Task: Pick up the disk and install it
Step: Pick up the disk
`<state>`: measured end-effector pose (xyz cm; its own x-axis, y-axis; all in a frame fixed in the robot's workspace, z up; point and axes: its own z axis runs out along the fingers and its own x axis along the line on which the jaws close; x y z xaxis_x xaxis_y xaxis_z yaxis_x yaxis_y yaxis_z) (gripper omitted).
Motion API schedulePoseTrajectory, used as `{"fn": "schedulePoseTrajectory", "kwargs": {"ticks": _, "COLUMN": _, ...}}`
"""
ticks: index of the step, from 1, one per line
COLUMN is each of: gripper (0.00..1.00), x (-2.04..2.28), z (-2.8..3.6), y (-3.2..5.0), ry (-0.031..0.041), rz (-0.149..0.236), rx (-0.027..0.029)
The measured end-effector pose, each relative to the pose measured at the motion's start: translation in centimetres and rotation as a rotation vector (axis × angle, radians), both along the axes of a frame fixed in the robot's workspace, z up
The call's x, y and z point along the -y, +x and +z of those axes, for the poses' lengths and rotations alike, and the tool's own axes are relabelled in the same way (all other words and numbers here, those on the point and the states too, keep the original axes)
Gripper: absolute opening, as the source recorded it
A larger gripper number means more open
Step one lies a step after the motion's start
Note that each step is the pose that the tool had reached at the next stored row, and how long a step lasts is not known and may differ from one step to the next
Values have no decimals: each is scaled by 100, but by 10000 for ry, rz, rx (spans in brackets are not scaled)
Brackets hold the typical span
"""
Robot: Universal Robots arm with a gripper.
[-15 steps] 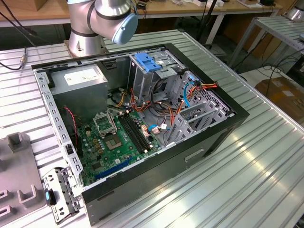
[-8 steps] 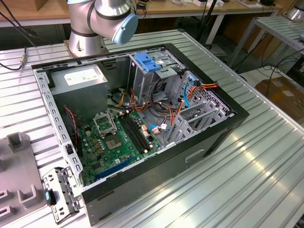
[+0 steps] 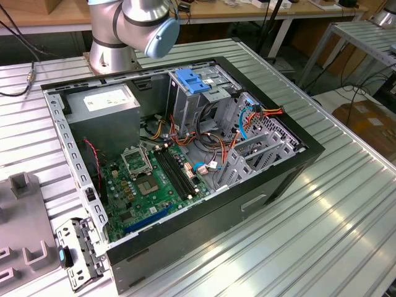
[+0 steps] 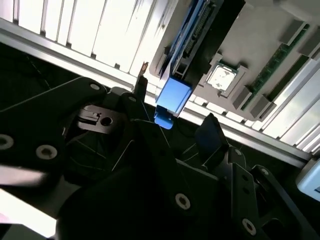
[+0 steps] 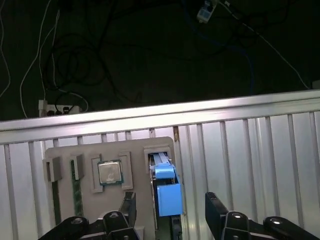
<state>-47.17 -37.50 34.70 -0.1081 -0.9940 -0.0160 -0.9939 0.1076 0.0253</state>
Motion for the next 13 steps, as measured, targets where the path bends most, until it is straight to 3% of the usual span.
{"fn": "schedulePoseTrajectory", "kwargs": {"ticks": 5, "gripper": 66, "x": 7, "z": -73, "y": 1, "ry": 0, "rz": 62, "rx": 12}}
{"fn": "schedulePoseTrajectory", "kwargs": {"ticks": 11, "gripper": 66, "x": 54, "z": -159, "y": 0, "ry": -1, "rz": 154, "rx": 28}}
{"fn": "schedulePoseTrajectory", "kwargs": {"ticks": 13, "gripper": 66, "x": 70, "z": -175, "y": 0, "ry": -1, "rz": 187, "rx": 65}}
